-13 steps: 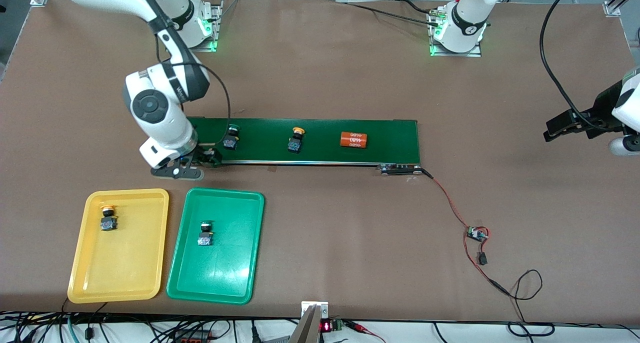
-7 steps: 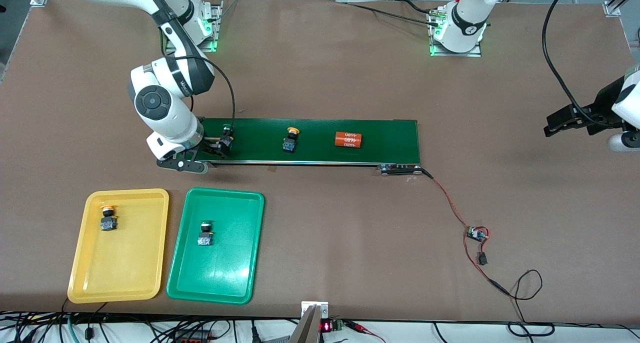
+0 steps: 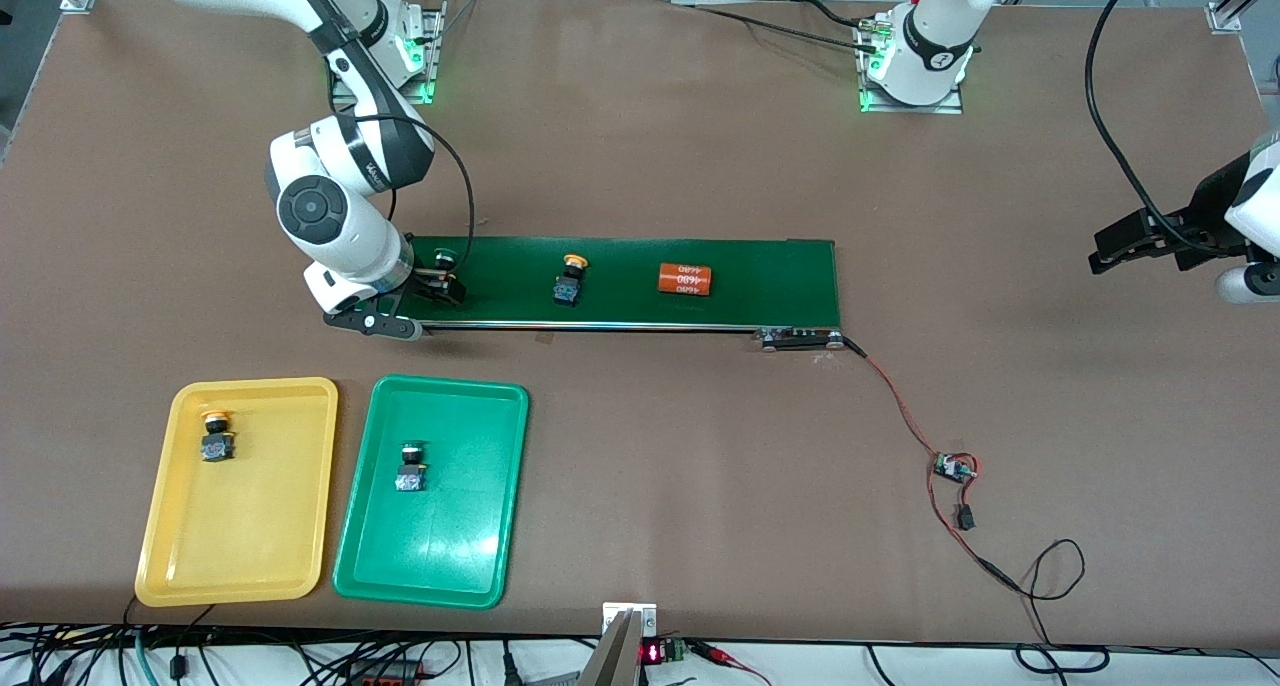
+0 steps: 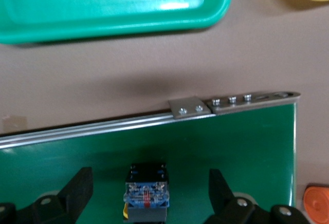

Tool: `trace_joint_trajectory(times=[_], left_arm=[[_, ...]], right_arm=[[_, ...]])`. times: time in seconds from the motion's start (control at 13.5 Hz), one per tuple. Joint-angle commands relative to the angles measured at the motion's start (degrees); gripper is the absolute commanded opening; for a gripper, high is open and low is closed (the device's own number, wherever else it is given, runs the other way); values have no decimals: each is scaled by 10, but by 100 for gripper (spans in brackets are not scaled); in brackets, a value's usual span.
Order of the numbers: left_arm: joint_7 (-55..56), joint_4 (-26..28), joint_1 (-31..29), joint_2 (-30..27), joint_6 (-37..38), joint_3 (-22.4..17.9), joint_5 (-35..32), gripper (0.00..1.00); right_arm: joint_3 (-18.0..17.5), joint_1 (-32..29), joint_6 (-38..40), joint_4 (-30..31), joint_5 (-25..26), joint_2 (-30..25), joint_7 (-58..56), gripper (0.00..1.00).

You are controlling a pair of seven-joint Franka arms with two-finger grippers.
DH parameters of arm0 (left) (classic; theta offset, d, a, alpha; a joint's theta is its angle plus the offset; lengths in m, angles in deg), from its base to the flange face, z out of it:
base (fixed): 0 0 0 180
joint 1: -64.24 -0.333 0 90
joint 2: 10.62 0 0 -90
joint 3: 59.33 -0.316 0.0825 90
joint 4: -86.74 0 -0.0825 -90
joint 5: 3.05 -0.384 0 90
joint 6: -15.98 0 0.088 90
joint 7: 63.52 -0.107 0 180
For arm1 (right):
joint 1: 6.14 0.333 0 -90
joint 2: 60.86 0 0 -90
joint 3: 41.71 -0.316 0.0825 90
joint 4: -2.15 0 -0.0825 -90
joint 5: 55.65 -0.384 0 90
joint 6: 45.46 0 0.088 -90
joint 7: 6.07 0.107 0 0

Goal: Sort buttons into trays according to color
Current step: 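Grasp the next green-capped button on the belt with the right gripper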

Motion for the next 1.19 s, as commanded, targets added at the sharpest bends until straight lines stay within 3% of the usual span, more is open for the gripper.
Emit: trace_joint_trajectory(times=[0.0,0.3,0.45,0.74,1.11], left_arm=[[-13,4,-7,-6,4,7,-18,100],[-13,37,-8,-24,-8,8,-18,100],[-13,52,-8,-32,-19,8,-19,100],[-13,109,-6,-71,-57,12,-20,100],[-10,101,-4,-73,-24,18,-18,100]], right_arm=[[-6,-4,-4,16,-7,-2,4,98],[-6,-5,-4,16,-7,6,3,55],[-6,-5,-4,16,-7,10,2,40],[-5,-12,7,0,-8,4,-13,26],[-4,-20,126,-149,-17,13,-58,26]])
